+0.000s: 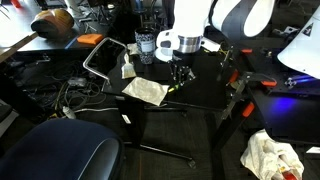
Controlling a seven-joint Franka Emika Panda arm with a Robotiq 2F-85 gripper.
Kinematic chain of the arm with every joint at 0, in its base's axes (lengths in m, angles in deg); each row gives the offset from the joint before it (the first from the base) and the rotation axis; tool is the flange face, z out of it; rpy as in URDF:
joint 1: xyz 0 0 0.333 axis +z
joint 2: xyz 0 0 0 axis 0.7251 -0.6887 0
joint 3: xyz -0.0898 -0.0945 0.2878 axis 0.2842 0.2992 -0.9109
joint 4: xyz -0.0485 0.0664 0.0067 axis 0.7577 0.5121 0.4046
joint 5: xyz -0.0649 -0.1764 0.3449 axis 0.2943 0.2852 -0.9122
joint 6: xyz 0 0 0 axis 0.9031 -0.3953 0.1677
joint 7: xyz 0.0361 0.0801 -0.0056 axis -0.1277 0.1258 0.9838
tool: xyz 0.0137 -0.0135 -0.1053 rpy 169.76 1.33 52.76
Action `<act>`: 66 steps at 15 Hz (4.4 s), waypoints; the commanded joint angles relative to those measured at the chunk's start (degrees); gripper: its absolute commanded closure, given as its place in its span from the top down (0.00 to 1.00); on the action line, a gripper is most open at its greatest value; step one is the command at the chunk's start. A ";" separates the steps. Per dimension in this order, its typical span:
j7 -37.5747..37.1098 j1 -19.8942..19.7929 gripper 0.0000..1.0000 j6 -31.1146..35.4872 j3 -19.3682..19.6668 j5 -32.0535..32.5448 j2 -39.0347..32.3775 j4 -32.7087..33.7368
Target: Put the yellow pen in the mug
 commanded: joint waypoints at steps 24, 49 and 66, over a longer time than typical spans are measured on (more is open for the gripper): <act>-11.94 -5.32 0.05 -31.89 -4.57 -5.83 31.62 9.98; -79.06 -7.17 0.05 -40.60 -7.68 39.72 32.16 13.63; -110.08 -6.55 0.05 -49.30 -10.36 54.88 31.23 13.22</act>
